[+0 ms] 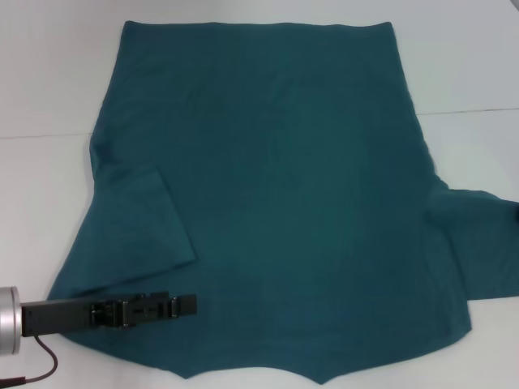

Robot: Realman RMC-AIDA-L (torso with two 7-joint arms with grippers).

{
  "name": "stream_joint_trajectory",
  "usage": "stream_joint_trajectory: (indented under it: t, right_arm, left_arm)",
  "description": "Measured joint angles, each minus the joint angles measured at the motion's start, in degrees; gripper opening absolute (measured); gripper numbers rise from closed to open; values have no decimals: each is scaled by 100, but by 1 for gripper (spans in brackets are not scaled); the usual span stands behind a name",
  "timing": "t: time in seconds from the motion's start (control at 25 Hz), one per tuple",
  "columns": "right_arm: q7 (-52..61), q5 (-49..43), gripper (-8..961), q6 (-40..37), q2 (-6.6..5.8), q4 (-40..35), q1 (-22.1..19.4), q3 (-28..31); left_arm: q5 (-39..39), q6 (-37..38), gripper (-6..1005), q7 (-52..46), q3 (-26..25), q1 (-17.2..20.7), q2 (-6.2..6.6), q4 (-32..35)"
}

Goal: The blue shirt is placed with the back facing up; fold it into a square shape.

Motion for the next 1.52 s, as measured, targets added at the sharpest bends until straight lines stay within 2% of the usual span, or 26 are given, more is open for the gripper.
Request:
stream_joint_trajectory:
  t: [0.36,0.6,0.84,1.08,1.32,1.52]
  right_arm:
    - [233,-431,7,7,-32,-216,112,-1]
    - [230,-588,7,-221,-25,-245,547,-63]
    - [233,-1410,7,-251,85,-258,1109,-97]
    - [206,-1511,7,-627,169,-298,1431,-142]
    - [173,-1499,6,-1287,346,-297,1794,-381]
    - [262,-1500,6,-1342,524,-235,1951,-483]
  left_arm:
    - [-16,17,873,0,0,3,0,0]
    - [-36,-7,872,0,0,-1,0,0]
    - [-41,-12,872,0,0,18,0,0]
    - [-44,-17,873,0,0,33,-6,0]
    - [-44,-32,872,0,-64,29,-9,0]
    - [-44,-84,873,0,-107,55,-11,0]
